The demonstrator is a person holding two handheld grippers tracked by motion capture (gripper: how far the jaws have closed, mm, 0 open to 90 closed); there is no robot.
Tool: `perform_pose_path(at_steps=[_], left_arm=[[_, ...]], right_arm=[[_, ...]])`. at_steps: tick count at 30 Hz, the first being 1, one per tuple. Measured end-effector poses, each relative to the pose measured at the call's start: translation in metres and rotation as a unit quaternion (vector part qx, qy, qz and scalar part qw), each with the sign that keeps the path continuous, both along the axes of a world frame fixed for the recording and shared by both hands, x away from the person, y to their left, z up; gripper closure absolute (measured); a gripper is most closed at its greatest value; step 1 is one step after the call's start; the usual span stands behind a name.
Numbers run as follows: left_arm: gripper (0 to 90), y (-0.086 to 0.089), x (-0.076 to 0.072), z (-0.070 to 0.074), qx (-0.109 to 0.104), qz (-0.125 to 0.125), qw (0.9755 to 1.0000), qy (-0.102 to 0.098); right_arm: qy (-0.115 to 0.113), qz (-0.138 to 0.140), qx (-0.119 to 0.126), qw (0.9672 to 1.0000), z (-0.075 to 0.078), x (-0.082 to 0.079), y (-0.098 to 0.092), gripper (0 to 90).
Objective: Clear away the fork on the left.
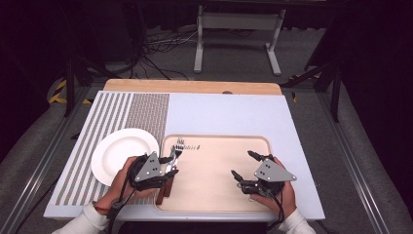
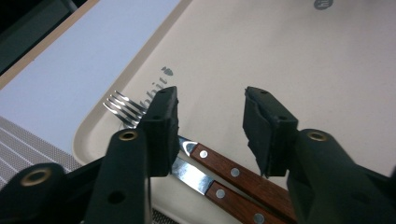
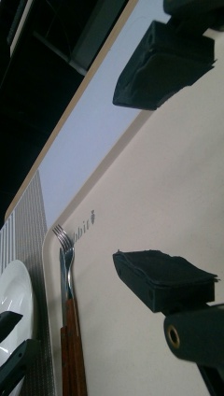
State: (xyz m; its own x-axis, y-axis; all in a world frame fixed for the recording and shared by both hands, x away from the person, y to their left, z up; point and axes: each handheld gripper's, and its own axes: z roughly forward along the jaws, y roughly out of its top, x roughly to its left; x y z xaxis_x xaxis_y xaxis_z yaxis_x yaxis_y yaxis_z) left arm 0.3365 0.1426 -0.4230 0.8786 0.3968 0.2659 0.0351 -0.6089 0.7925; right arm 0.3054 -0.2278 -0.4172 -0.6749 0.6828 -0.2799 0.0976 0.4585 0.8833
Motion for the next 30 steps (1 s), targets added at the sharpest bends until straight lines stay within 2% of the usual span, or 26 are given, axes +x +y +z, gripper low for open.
perform_pose_path(at_steps=[1,3,5,7,10,12,15,21,24,30], left_arm=[[52.0,0.001,0.000,0.001,-0.004,-0.004,1.0000,0.004],[46.3,0.001,-0.001,0.002,-0.005,-0.005,1.0000,-0.006],[40.1,0.003,-0.002,0.003,-0.015,-0.002,0.9999,-0.003],[31.8,0.005,-0.003,0.006,-0.016,0.007,0.9997,-0.015],[23.2,0.011,-0.003,0.010,-0.044,0.011,0.9989,-0.013],[19.7,0.014,-0.003,0.011,-0.051,0.011,0.9985,-0.012],[16.2,0.017,-0.002,0.012,-0.051,0.009,0.9985,-0.013],[9.9,0.026,-0.003,0.013,-0.068,0.006,0.9976,-0.016],[8.7,0.031,-0.004,0.015,-0.073,0.004,0.9971,-0.019],[6.2,0.040,-0.005,0.015,-0.075,0.007,0.9971,-0.013]], right_arm=[[0.001,0.001,-0.001,1.0000,-0.001,0.000,0.000,21.1],[0.002,0.000,-0.002,1.0000,-0.001,-0.001,0.000,21.1],[-0.003,-0.002,-0.003,1.0000,0.000,-0.002,0.000,20.9],[-0.004,-0.006,0.001,1.0000,0.001,-0.003,-0.001,20.7],[-0.010,-0.011,0.004,0.9999,0.002,-0.005,-0.002,20.3],[-0.011,-0.014,0.006,0.9998,0.003,-0.005,-0.003,19.8],[-0.011,-0.018,0.006,0.9998,0.003,-0.005,-0.003,19.1],[-0.013,-0.025,0.009,0.9996,0.004,-0.006,-0.005,18.7],[-0.017,-0.030,0.013,0.9993,0.006,-0.008,-0.006,18.3],[-0.018,-0.031,0.016,0.9992,0.007,-0.008,-0.007,18.4]])
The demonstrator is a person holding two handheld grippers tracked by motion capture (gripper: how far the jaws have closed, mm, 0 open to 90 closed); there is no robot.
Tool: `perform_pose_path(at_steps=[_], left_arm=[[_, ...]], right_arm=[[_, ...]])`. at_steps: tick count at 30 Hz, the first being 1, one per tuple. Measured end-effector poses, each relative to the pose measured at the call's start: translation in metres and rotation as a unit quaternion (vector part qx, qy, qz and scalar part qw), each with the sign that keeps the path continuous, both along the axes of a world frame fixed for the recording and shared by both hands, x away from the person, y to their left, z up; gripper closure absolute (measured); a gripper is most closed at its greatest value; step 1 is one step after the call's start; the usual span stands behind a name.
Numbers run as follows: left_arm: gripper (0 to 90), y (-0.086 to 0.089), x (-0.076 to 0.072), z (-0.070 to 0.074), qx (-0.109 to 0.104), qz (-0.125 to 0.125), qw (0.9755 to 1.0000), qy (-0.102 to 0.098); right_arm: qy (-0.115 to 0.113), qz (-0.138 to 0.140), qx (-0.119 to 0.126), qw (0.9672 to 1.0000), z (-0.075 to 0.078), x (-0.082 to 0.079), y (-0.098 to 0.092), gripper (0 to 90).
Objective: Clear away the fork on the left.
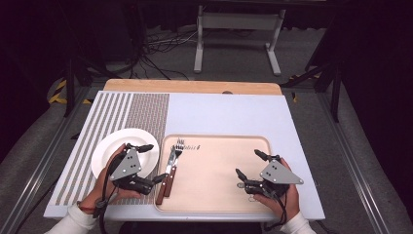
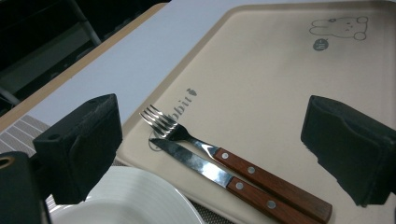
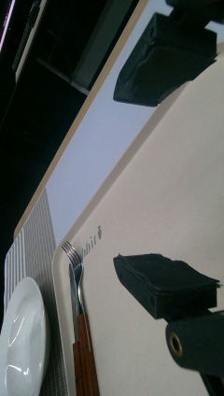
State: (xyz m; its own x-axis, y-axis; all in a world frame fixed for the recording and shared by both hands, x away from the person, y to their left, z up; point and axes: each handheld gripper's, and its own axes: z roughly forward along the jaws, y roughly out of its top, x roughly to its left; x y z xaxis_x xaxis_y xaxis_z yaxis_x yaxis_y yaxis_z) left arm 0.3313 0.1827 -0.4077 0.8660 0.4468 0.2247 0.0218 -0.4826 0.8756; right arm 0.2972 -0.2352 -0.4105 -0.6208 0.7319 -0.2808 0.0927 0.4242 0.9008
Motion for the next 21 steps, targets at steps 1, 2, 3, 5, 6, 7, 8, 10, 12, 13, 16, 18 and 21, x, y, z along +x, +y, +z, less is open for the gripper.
perform_pose_path(at_steps=[1,2,3,5,6,7,8,10,12,13,16,18,21], left_arm=[[6.4,0.001,0.000,0.000,-0.001,0.003,1.0000,-0.001],[6.3,0.003,-0.001,0.000,-0.003,0.003,1.0000,-0.002],[6.3,0.005,-0.002,0.001,-0.002,0.000,1.0000,0.001],[6.2,0.009,-0.003,0.001,-0.005,0.006,1.0000,-0.003],[6.1,0.011,-0.004,0.001,-0.004,0.007,1.0000,-0.002],[6.2,0.012,-0.004,0.001,-0.003,0.010,0.9999,-0.003],[6.3,0.013,-0.005,0.000,-0.003,0.014,0.9999,-0.006],[7.5,0.017,-0.007,0.000,-0.005,0.018,0.9998,-0.005],[7.3,0.021,-0.008,-0.001,-0.009,0.022,0.9997,-0.005],[7.3,0.022,-0.008,-0.001,-0.006,0.021,0.9997,-0.006],[6.6,0.027,-0.010,-0.003,-0.005,0.027,0.9996,-0.005],[6.4,0.030,-0.011,-0.004,-0.004,0.029,0.9996,-0.005],[6.0,0.034,-0.012,-0.006,-0.002,0.035,0.9994,-0.004]], right_arm=[[0.000,0.000,0.000,1.0000,0.000,0.000,0.000,18.4],[0.001,0.001,-0.002,1.0000,0.000,0.000,0.001,18.4],[0.001,0.001,-0.003,1.0000,0.000,0.000,0.001,18.4],[0.000,0.003,-0.003,1.0000,0.000,-0.001,0.001,18.4],[-0.001,0.002,-0.003,1.0000,0.000,-0.001,0.001,18.4],[-0.001,0.002,-0.003,1.0000,0.001,-0.001,0.001,18.4],[-0.001,0.002,-0.001,1.0000,0.001,-0.001,0.001,18.4],[-0.001,0.002,-0.001,1.0000,0.001,-0.001,0.000,18.4],[-0.002,0.002,0.000,1.0000,0.001,-0.001,0.001,18.4],[-0.003,0.002,0.000,1.0000,0.002,-0.001,0.001,18.4],[-0.004,0.003,0.001,1.0000,0.002,-0.002,0.000,18.3],[-0.004,0.003,0.001,1.0000,0.003,-0.002,0.000,18.4],[-0.004,0.004,0.000,1.0000,0.003,-0.002,0.001,18.4]])
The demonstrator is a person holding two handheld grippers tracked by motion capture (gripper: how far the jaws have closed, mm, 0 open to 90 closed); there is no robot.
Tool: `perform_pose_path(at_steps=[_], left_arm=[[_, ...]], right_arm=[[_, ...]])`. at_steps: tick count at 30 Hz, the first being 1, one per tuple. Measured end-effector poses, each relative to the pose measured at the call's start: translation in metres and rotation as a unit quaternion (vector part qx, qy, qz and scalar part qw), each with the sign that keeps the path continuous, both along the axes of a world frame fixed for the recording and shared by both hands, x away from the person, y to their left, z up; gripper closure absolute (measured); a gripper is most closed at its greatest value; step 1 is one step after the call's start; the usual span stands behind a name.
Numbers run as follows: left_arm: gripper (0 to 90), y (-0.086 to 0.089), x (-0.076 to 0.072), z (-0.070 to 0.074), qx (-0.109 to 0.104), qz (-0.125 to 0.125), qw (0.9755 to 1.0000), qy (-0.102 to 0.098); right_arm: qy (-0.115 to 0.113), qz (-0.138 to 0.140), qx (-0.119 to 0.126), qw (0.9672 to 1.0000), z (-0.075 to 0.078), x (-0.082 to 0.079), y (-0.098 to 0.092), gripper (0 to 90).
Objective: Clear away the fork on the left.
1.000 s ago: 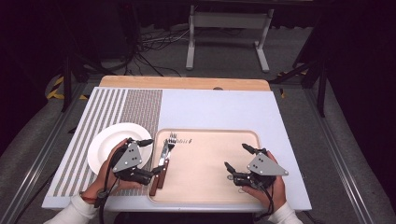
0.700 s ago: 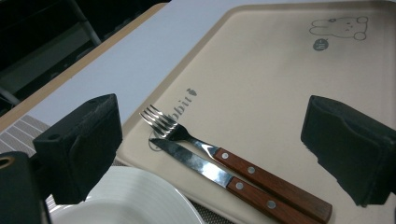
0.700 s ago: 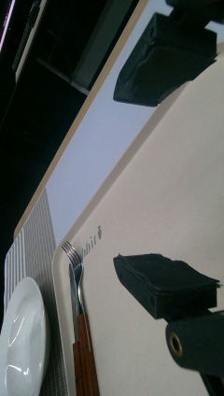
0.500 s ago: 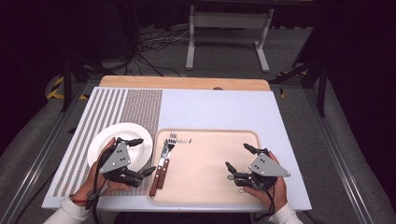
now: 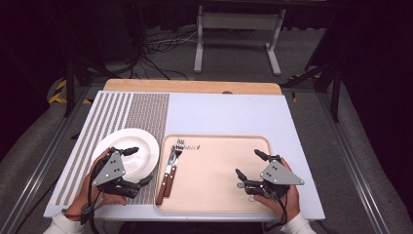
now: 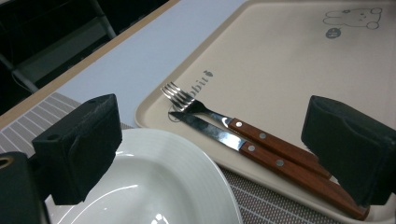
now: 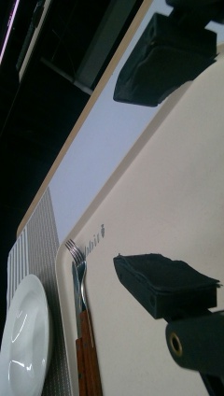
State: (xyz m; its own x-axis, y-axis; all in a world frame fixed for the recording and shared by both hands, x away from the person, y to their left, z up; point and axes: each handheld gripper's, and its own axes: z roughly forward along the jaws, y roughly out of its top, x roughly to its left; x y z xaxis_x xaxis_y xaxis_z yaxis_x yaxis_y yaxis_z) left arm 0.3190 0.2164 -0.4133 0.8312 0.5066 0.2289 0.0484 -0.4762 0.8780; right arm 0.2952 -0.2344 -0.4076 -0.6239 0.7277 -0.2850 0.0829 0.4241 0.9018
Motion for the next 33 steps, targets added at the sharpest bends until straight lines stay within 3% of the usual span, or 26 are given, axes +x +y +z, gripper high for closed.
perform_pose_path(at_steps=[6,19,24,30,33], left_arm=[[5.0,0.010,-0.005,-0.004,0.012,0.023,0.9996,-0.008],[4.7,0.042,-0.013,-0.018,0.013,0.069,0.9975,0.006],[4.6,0.051,-0.017,-0.023,0.032,0.081,0.9962,-0.003],[4.4,0.056,-0.022,-0.030,0.040,0.085,0.9955,0.006],[4.4,0.058,-0.023,-0.033,0.058,0.088,0.9945,0.004]], right_arm=[[-0.001,0.003,-0.002,1.0000,0.001,0.002,0.002,18.3],[0.001,0.010,-0.003,0.9999,0.000,0.008,0.007,18.3],[0.002,0.011,-0.007,0.9999,0.000,0.007,0.009,18.5],[0.002,0.013,-0.009,0.9999,0.000,0.009,0.011,18.5],[0.001,0.013,-0.010,0.9999,0.000,0.009,0.011,18.5]])
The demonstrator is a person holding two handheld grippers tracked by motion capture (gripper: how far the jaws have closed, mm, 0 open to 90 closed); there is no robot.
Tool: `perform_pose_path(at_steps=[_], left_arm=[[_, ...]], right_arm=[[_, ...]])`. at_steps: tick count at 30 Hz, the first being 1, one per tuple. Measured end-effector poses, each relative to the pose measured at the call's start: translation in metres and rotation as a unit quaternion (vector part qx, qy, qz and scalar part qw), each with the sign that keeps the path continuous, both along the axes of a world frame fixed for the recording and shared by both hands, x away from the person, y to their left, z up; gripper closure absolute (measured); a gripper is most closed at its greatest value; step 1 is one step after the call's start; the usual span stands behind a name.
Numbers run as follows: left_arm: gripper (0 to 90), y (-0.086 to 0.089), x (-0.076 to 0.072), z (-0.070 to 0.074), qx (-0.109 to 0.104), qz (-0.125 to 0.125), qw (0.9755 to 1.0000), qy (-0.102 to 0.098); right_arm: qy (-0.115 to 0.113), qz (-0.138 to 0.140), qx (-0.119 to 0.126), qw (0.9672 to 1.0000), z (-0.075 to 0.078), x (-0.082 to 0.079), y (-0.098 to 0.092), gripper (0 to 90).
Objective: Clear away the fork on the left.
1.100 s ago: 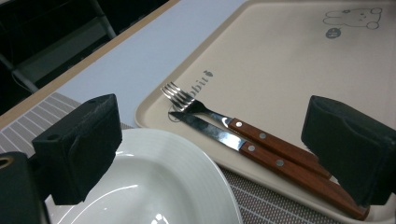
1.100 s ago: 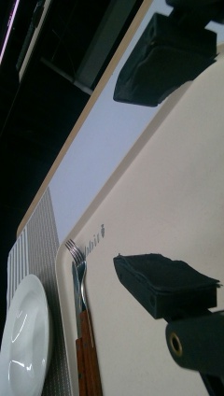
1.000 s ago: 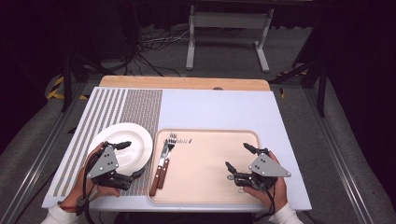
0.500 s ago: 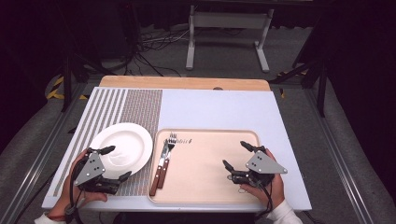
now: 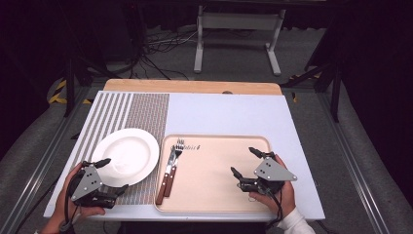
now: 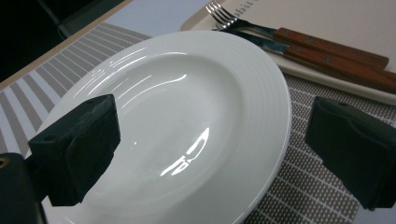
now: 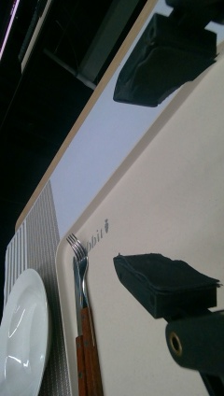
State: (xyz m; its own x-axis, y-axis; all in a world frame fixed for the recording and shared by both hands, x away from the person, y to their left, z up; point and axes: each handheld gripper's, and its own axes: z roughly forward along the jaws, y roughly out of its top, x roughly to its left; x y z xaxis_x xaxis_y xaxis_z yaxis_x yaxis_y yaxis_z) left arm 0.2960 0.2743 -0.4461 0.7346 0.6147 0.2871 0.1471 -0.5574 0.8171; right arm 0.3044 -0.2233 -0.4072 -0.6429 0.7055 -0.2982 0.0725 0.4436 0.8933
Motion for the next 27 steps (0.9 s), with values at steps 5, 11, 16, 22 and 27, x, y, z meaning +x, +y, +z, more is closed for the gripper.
perform_pose_path(at_steps=[5,11,16,22,27], left_arm=[[6.2,0.000,0.000,-0.004,0.021,-0.002,0.9998,0.005],[6.1,-0.001,-0.002,-0.008,0.046,0.003,0.9989,0.004],[7.8,-0.001,-0.003,-0.010,0.063,0.013,0.9979,0.000],[11.4,-0.006,-0.001,-0.017,0.098,0.024,0.9949,-0.002],[20.2,-0.016,0.003,-0.020,0.146,0.051,0.9879,-0.016]], right_arm=[[0.001,-0.001,-0.003,1.0000,0.000,0.002,0.000,18.9],[-0.002,0.003,-0.004,1.0000,0.001,0.003,0.002,19.0],[-0.002,0.003,-0.005,1.0000,0.001,0.006,0.003,19.0],[-0.003,0.010,-0.011,0.9999,0.001,0.006,0.007,19.2],[-0.006,0.011,-0.010,0.9999,0.001,0.005,0.008,19.3]])
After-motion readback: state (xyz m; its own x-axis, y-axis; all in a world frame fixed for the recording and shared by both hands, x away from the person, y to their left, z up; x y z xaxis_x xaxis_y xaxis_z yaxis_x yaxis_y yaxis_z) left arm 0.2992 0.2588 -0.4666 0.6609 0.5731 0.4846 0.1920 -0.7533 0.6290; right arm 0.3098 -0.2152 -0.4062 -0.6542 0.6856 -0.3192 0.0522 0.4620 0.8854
